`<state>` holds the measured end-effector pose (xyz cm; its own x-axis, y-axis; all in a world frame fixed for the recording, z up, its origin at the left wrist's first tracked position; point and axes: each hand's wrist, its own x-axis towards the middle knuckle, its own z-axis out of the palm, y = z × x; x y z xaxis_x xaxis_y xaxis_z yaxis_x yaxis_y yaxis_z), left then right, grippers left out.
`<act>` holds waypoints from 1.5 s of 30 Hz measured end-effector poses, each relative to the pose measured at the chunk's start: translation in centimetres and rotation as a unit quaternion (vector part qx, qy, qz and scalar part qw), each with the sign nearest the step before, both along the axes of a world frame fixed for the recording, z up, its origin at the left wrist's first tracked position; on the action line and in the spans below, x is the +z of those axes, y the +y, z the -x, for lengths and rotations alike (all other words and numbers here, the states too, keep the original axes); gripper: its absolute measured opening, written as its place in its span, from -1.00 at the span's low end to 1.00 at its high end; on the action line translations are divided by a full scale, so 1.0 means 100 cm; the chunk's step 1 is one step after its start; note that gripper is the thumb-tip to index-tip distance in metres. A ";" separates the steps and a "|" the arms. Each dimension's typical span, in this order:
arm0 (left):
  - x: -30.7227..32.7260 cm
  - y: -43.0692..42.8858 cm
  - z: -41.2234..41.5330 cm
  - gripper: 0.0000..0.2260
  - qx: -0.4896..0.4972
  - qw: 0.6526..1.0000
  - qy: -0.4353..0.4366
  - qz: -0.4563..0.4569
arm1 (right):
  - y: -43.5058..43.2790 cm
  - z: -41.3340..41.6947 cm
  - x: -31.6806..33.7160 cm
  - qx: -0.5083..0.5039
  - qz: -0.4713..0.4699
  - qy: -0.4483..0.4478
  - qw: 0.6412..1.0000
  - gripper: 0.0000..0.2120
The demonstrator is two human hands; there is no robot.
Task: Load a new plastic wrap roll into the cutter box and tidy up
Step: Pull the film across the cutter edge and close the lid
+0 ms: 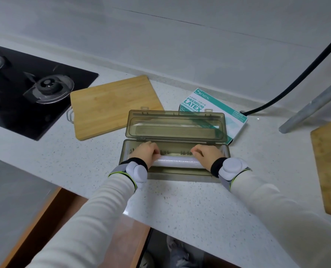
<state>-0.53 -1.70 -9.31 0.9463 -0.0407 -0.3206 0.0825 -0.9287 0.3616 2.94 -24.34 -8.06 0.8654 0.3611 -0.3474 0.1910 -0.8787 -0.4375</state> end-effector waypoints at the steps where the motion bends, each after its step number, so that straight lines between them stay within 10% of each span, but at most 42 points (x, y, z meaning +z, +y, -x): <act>1: 0.000 0.000 0.000 -0.87 0.006 1.000 -0.004 0.008 | 0.001 0.000 0.000 0.001 -0.002 0.000 1.000 -0.72; 24: 0.023 0.052 0.018 -0.89 0.144 0.968 -0.196 0.055 | 0.038 -0.001 0.001 0.051 -0.037 0.000 0.998 -0.71; 32: 0.021 0.062 0.032 -0.51 -0.006 0.986 -0.116 -0.119 | 0.076 0.001 0.002 0.097 -0.044 0.017 0.994 -0.72; 45: 0.004 0.049 0.025 -0.76 0.051 0.990 -0.115 -0.069 | 0.115 0.006 0.003 0.149 -0.031 0.023 0.988 -0.67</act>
